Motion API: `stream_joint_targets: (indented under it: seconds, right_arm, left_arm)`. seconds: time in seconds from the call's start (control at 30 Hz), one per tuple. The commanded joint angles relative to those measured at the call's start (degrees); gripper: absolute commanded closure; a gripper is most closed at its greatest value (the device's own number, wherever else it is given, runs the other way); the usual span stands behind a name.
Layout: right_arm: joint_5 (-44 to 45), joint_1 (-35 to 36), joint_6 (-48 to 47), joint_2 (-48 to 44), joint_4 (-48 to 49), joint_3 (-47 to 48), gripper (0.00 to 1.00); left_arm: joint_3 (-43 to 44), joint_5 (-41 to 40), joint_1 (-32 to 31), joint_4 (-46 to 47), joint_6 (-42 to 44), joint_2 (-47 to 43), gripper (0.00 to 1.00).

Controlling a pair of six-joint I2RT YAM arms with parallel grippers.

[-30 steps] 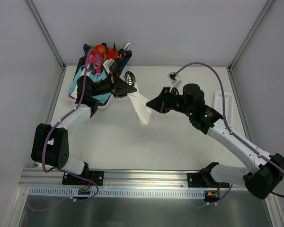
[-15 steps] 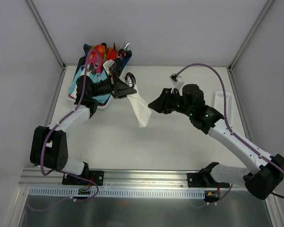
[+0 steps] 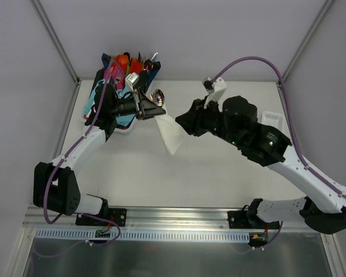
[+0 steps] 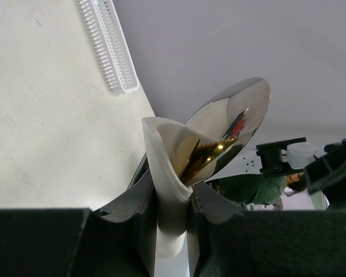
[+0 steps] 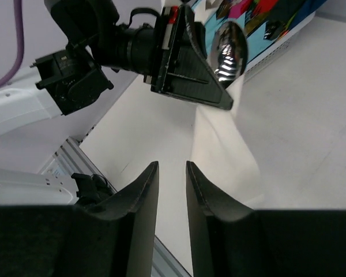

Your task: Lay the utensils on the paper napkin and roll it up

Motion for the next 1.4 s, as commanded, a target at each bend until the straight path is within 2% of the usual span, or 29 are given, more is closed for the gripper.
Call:
stream_joint_targets:
  seconds: [0.0, 0.1, 0.4, 0.53, 0.63, 0.83, 1.13, 1.37]
  right_arm:
    - [2.9, 2.9, -0.6, 6.9, -4.9, 2.3, 0.72]
    - [3.0, 3.3, 0.4, 8.7, -6.1, 2.0, 0.67]
    - [1.9, -0.3, 1.5, 8.0, -5.3, -3.1, 0.60]
    - [-2.7, -2.5, 2.7, 6.4, -0.8, -7.0, 0.51]
    - [-7.5, -4.3, 3.9, 4.9, 3.2, -10.4, 0.48]
    - [-16.4, -7.5, 6.5, 1.1, 13.0, -16.9, 0.46]
    - [-25.9, -11.7, 11.5, -0.2, 22.1, -21.1, 0.44]
    - [-31.8, -14.8, 16.5, -0.9, 30.8, -25.2, 0.41]
  left_arm:
    - [3.6, -1.4, -0.6, -2.5, 2.7, -2.6, 1.00]
    - [3.5, -0.1, -0.7, 0.1, 0.0, -2.6, 1.00]
    - [1.9, 3.4, -0.6, 11.6, -10.6, -2.6, 1.00]
    - [1.1, 4.3, -0.7, 16.2, -13.9, -2.5, 1.00]
    - [0.2, 4.8, -0.7, 19.8, -17.7, -1.8, 1.00]
    - [-0.3, 5.7, -1.0, 25.2, -21.8, -0.5, 1.00]
    - [-1.8, 5.4, -2.0, 33.6, -28.1, 1.1, 1.00]
    - [-3.1, 5.4, -2.6, 35.5, -29.6, 1.0, 1.00]
